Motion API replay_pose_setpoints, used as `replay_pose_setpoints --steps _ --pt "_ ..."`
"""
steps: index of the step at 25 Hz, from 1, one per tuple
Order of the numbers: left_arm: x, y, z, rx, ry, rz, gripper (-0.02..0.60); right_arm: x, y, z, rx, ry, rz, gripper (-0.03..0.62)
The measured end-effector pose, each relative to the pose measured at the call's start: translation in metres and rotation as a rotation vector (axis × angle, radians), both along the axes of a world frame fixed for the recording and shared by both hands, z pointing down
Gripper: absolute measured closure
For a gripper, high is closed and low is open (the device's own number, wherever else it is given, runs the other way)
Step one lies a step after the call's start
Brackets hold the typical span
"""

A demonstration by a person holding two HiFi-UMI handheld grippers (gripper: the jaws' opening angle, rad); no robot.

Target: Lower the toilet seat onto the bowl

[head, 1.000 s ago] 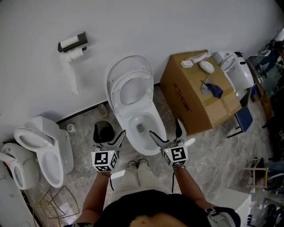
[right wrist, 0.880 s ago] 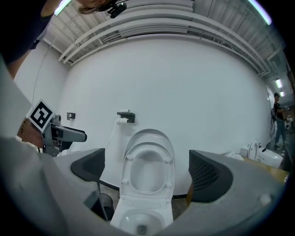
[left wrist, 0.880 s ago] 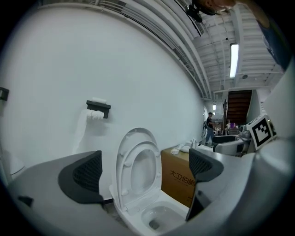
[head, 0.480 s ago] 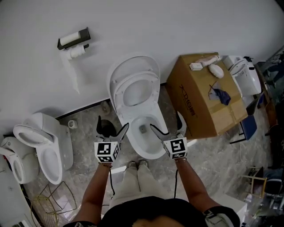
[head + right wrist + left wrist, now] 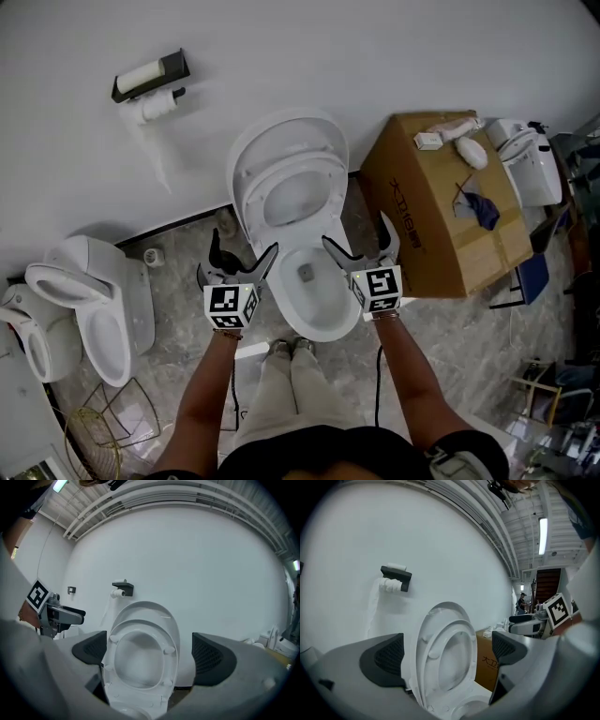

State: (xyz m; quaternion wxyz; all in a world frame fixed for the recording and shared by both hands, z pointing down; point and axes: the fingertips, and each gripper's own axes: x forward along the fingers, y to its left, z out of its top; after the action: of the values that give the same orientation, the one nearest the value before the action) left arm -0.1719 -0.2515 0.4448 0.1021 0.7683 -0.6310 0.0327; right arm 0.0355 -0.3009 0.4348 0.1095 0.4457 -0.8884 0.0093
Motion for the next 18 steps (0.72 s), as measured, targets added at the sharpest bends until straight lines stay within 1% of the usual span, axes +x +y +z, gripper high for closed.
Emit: replay_pose_setpoints --steps 5,14,18 --pt "-0.001 -0.02 0.008 -0.002 0.0 -0.001 0.021 -0.004 -0.029 0.012 -0.004 0.007 -0.008 0.034" --pt "-0.004 -0.056 0.015 0.008 0.008 -0.017 0.021 -0.004 -0.071 0.028 -0.021 0.002 0.007 0.036" --pt "-0.005 -0.07 0.018 0.001 0.004 -0.022 0.021 -0.005 -0.091 0.034 -0.025 0.006 0.013 0.036"
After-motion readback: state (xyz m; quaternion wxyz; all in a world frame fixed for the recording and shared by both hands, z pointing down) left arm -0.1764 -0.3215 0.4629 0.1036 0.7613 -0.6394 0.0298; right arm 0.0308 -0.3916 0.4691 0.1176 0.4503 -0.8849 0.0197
